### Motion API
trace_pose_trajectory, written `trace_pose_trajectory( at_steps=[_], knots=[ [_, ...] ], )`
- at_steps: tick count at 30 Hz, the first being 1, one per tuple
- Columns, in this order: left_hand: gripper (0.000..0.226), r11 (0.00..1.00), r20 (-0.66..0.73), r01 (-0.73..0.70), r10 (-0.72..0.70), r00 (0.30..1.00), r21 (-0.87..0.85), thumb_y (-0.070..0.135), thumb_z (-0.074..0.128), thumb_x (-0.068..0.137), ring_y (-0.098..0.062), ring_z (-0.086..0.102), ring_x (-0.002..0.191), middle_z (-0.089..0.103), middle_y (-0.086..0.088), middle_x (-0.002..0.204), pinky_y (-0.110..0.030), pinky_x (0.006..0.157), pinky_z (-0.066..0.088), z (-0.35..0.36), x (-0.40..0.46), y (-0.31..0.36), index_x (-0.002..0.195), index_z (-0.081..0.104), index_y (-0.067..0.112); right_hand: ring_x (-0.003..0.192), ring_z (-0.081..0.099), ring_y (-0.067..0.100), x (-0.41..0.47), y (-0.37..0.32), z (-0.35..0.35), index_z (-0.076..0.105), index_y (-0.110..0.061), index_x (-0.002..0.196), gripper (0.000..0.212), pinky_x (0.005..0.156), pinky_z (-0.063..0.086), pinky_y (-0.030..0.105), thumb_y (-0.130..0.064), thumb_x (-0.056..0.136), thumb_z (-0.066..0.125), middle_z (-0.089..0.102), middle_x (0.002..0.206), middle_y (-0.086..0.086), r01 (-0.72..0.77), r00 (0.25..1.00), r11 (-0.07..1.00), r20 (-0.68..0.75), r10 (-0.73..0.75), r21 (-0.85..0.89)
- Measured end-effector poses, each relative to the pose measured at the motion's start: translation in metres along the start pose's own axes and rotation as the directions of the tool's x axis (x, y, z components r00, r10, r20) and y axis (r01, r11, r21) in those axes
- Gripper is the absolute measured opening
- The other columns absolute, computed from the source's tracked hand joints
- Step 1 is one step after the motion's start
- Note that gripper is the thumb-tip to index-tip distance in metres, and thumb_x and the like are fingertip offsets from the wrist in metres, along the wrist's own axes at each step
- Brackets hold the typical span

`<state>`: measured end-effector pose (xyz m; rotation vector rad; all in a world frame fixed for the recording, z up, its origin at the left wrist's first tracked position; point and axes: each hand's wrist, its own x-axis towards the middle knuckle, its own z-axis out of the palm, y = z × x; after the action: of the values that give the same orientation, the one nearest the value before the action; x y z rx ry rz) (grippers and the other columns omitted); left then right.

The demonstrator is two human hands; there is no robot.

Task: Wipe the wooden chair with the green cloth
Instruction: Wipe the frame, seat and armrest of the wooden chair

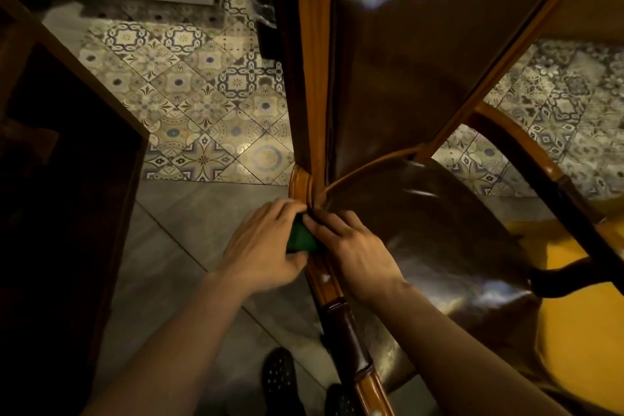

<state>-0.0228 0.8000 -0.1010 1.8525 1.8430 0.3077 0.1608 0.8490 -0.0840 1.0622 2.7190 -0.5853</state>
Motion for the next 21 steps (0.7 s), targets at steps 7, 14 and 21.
trace_pose_trajectory(
  at_steps=[7,14,21],
  knots=[
    [0.063,0.991,0.098,-0.125,0.13,0.987,-0.057,0.048,0.005,0.101,0.003,-0.008,0.146,0.009,0.007,0.165,-0.027,0.121,-0.002,0.013,0.026,0.0,0.156,0.017,0.022,0.133,0.037,0.029,0.002,-0.009,0.009,0.035,-0.016,0.152,0.068,0.1,0.042,0.042,-0.02,0.09,0.063,0.04,0.153,0.004,0.037,0.999,0.995,0.035,-0.034,-0.091],
    [0.071,0.993,0.085,-0.093,0.099,0.992,-0.074,0.054,0.0,0.097,0.007,-0.014,0.144,0.003,0.008,0.165,-0.018,0.116,-0.007,0.03,0.024,-0.001,0.156,0.017,0.017,0.131,0.041,0.026,-0.021,-0.006,0.02,0.042,-0.023,0.147,0.054,0.099,0.042,0.039,-0.022,0.095,0.058,0.045,0.15,-0.001,0.066,0.998,0.997,-0.004,-0.067,-0.028],
    [0.066,0.999,0.09,-0.043,0.044,0.995,-0.011,0.051,0.004,0.101,0.003,-0.015,0.145,-0.001,0.006,0.164,-0.02,0.115,-0.009,0.033,0.018,0.008,0.156,0.012,0.016,0.133,0.042,0.024,-0.05,-0.013,0.023,0.038,-0.026,0.151,0.059,0.102,0.042,0.038,-0.016,0.096,0.058,0.038,0.158,-0.002,0.084,0.996,0.996,0.003,-0.084,-0.016]
  ],
)
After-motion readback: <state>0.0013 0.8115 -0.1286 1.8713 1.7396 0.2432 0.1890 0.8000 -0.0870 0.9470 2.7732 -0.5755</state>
